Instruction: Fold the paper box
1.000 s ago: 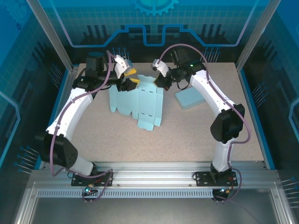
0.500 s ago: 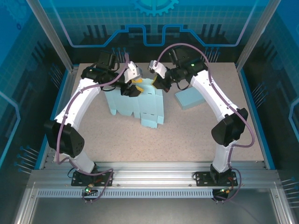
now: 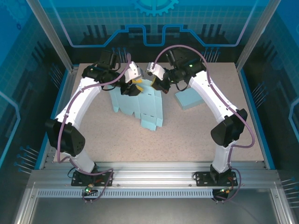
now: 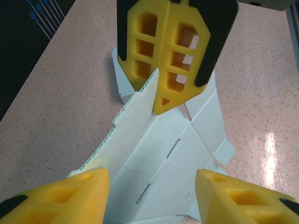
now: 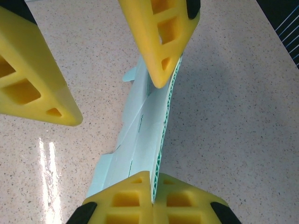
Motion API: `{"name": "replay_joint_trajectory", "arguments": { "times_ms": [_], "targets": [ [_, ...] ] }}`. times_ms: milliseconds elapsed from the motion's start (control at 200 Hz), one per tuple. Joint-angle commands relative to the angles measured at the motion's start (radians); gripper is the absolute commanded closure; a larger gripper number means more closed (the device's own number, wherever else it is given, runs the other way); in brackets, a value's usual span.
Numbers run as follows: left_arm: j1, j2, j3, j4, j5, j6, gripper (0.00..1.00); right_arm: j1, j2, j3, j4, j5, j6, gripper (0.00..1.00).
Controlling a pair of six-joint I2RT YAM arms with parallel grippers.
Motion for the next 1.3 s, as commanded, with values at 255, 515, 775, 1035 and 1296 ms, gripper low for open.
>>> {"name": "replay_joint_trajectory", "arguments": {
  "times_ms": [255, 515, 775, 1035, 1296],
  "targets": [
    [0.060, -0.100, -0.065, 0.157, -0.024, -0.029, 0.43, 0.031, -0.047, 0.018, -0.048, -0.050, -0.030, 0.97],
    [0.020, -0.051, -0.026, 0.036, -0.024, 0.039, 0.44, 0.039, -0.032, 0.051, -0.053, -0.054, -0.027, 0.96],
    [0.005, -0.007, 0.019, -0.043, -0.027, 0.073, 0.71, 0.039, -0.038, 0.064, -0.056, -0.066, -0.026, 0.96],
    [0.024, -0.039, -0.004, -0.031, 0.034, 0.064, 1.00, -0.014, -0.069, 0.009, -0.037, -0.168, 0.033, 0.55],
    [0.157, -0.182, -0.165, 0.195, 0.380, -0.084, 1.00, -0.185, -0.276, -0.376, 0.311, -0.406, 0.174, 0.35]
  ]
}}
